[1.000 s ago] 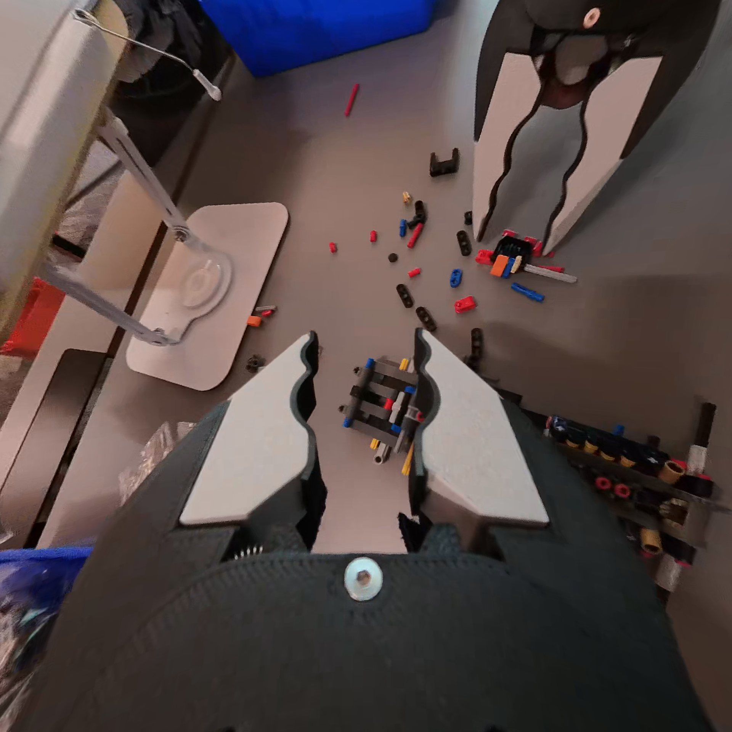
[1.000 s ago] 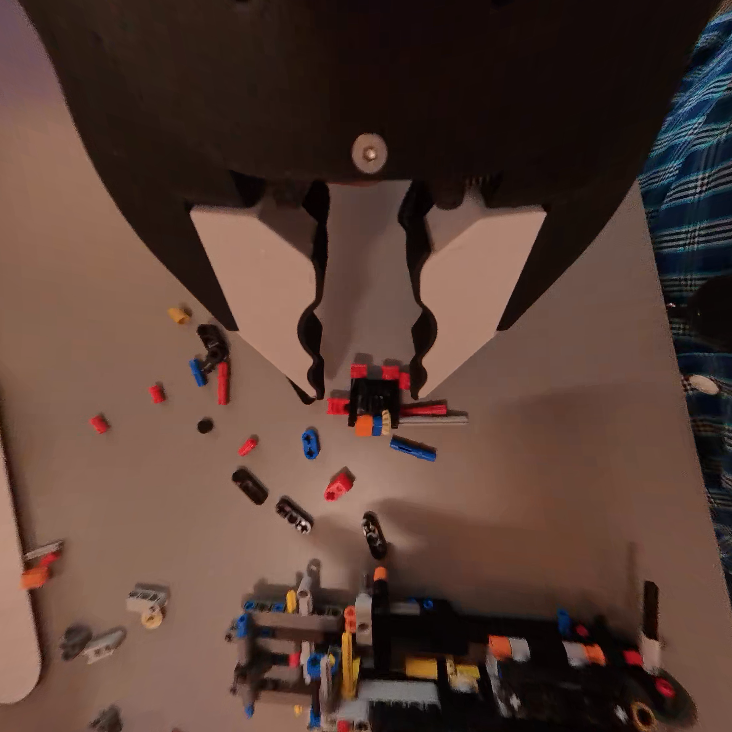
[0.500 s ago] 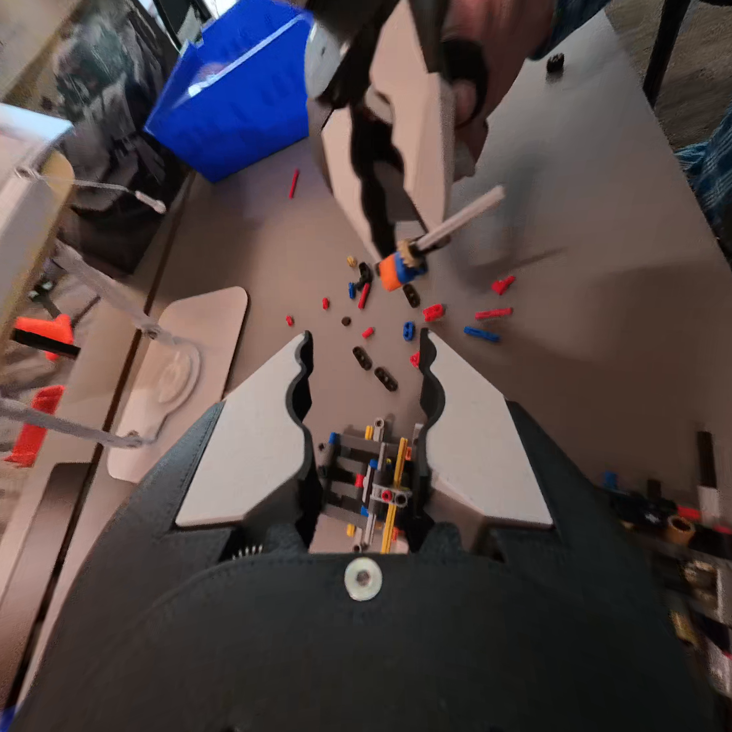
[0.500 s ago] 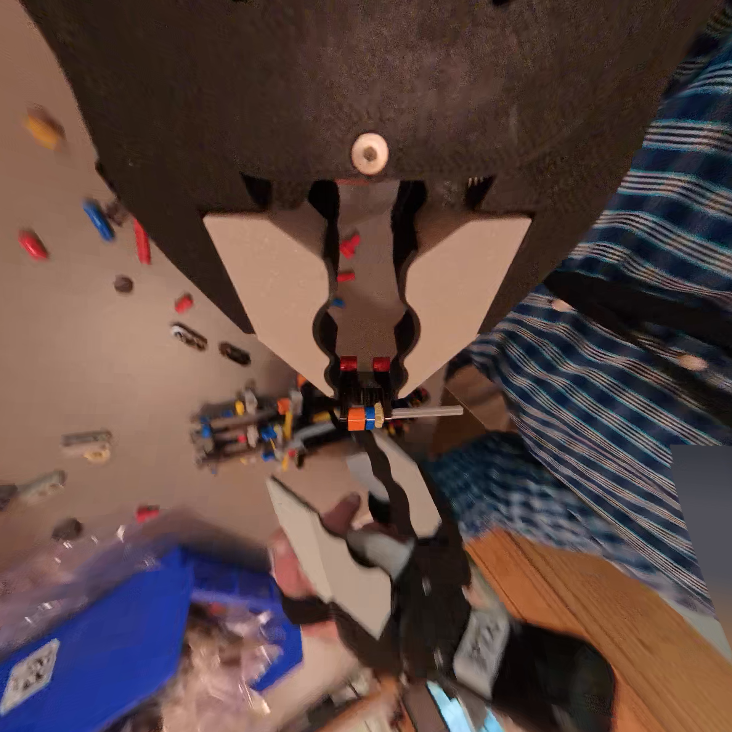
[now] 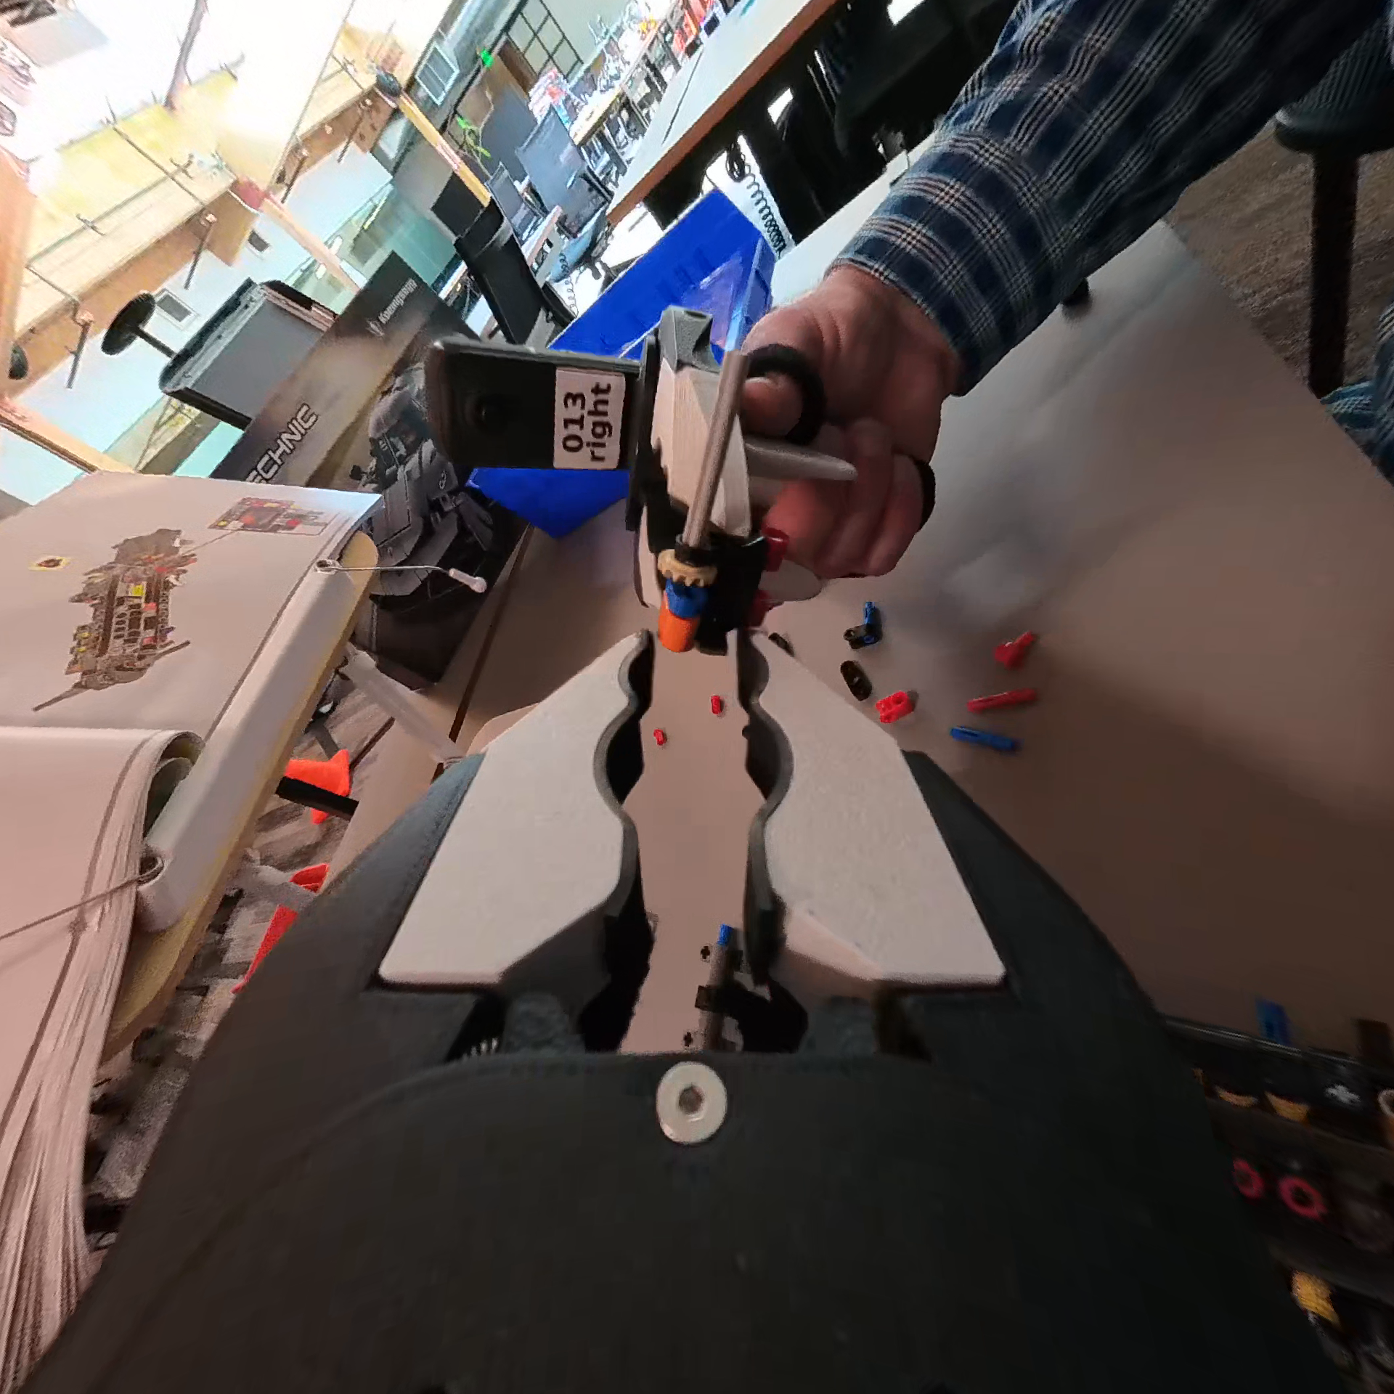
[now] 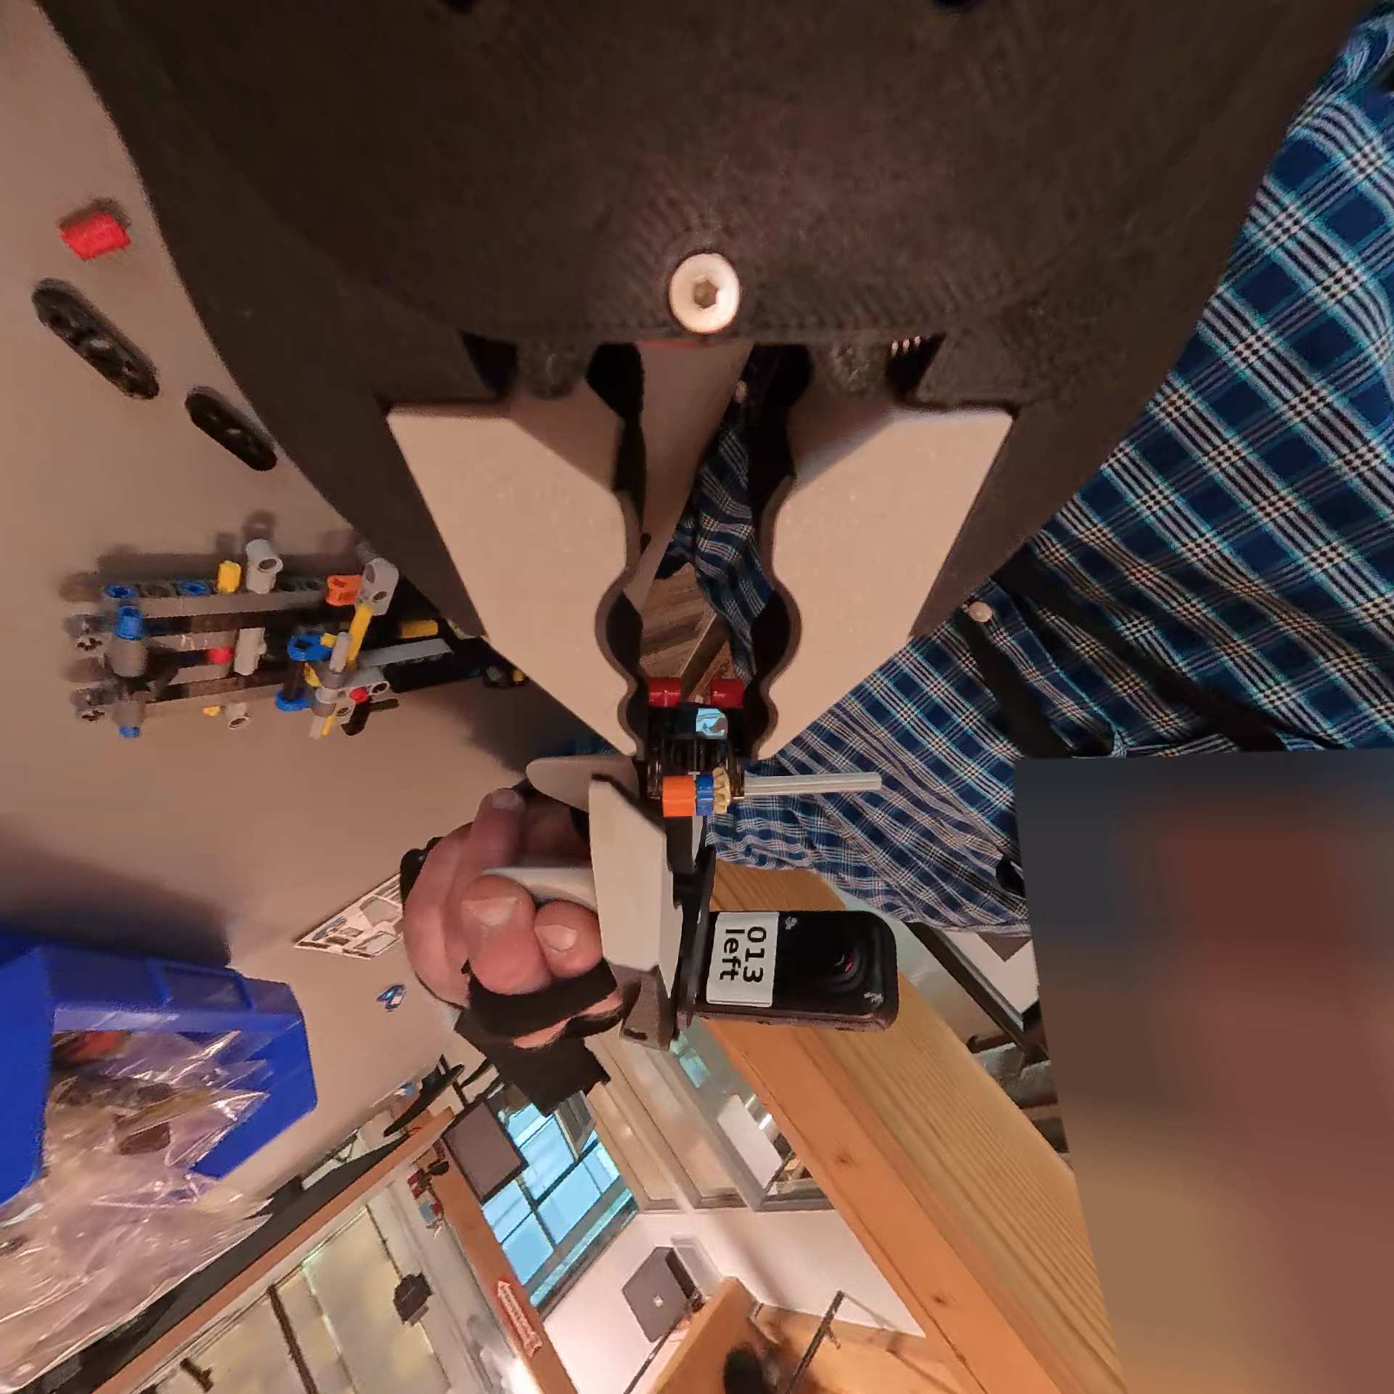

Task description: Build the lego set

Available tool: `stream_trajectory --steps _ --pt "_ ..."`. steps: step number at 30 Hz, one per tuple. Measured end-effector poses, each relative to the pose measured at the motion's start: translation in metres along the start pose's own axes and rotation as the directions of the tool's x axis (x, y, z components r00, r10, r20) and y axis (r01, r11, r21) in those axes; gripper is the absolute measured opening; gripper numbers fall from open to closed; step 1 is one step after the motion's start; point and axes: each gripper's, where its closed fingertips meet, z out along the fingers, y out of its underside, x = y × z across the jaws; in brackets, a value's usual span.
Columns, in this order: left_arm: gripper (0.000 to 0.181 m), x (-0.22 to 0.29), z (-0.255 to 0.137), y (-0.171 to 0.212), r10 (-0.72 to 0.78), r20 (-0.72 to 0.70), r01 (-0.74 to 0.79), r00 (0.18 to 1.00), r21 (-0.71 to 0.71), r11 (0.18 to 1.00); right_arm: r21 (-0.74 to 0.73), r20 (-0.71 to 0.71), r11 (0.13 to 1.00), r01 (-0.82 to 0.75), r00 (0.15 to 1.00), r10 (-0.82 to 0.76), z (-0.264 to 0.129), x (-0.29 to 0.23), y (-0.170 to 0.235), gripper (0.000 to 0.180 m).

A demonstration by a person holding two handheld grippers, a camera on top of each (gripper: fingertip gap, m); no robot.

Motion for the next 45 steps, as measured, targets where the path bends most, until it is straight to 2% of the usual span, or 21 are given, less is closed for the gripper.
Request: stream_trajectory --steps 2,5,9,14,15,17,19,22,25,28,29,30,33,35,40,45 --pt "0.029 -0.002 -0.002 -0.003 0.016 0.014 -0.016 1.000 0.010 1.000 -0.025 0.023 1.000 -0.002 1.000 0.003 0.000 -0.002 0.003 0.022" --pt "0.028 0.000 -0.004 -0.007 0.043 0.007 -0.043 0.999 0.021 0.999 -0.036 0.046 0.999 -0.017 0.999 0.019 0.000 -0.003 0.004 0.022" --pt "0.015 0.003 -0.009 -0.011 0.051 -0.025 -0.050 0.998 0.035 0.998 -0.060 0.039 0.998 -0.032 0.999 0.034 -0.003 0.000 0.005 0.021" --pt "0.009 0.004 -0.007 -0.006 0.053 -0.047 -0.053 0.998 0.006 0.999 -0.085 0.033 0.995 -0.047 0.998 0.050 -0.004 0.004 0.005 0.023" --pt "0.007 0.003 -0.006 -0.002 0.052 -0.045 -0.052 0.998 -0.016 0.998 -0.080 0.008 0.996 -0.048 0.999 0.049 -0.005 0.009 0.004 0.027" --pt "0.007 0.000 -0.005 0.003 0.028 -0.041 -0.030 0.999 -0.054 0.998 -0.080 -0.094 0.996 -0.036 0.995 0.029 -0.011 0.023 0.001 0.049" --pt "0.007 -0.002 -0.004 0.009 -0.001 -0.052 -0.004 0.999 -0.098 0.995 -0.083 -0.192 0.996 0.029 0.980 -0.044 -0.019 0.030 -0.003 0.046" --pt "0.007 -0.004 -0.001 0.029 -0.036 -0.079 0.017 0.996 -0.230 0.973 -0.197 -0.344 0.961 0.194 0.904 -0.253 -0.033 0.030 -0.006 0.048" --pt "0.007 0.002 0.004 0.037 -0.091 -0.134 0.047 0.987 -0.304 0.952 -0.375 -0.439 0.866 0.332 0.759 -0.481 -0.035 0.024 -0.011 0.041" --pt "0.007 0.002 0.010 0.038 -0.128 -0.160 0.067 0.979 -0.341 0.938 -0.531 -0.460 0.786 0.318 0.670 -0.582 -0.031 0.033 -0.002 0.027" --pt "0.007 0.001 0.012 0.038 -0.129 -0.160 0.066 0.979 -0.348 0.935 -0.555 -0.467 0.766 0.326 0.640 -0.610 -0.031 0.036 -0.002 0.016" --pt "0.007 0.001 0.013 0.038 -0.133 -0.172 0.064 0.976 -0.358 0.932 -0.550 -0.461 0.762 0.342 0.637 -0.618 -0.029 0.034 -0.003 0.005" --pt "0.007 -0.002 0.015 0.037 -0.146 -0.175 0.073 0.974 -0.364 0.928 -0.551 -0.487 0.754 0.359 0.595 -0.639 -0.033 0.037 -0.009 0.000" --pt "0.008 -0.011 0.016 0.036 -0.125 -0.137 0.070 0.983 -0.348 0.935 -0.499 -0.522 0.787 0.363 0.599 -0.607 -0.036 0.038 -0.017 0.000" --pt "0.008 -0.025 0.016 0.024 -0.200 -0.087 0.175 0.976 -0.240 0.955 -0.255 -0.543 0.898 0.359 0.715 -0.440 -0.042 0.031 -0.035 0.000" --pt "0.009 -0.035 0.016 0.025 -0.204 -0.030 0.193 0.979 -0.202 0.960 -0.149 -0.540 0.923 0.356 0.752 -0.378 -0.044 0.034 -0.045 0.000"
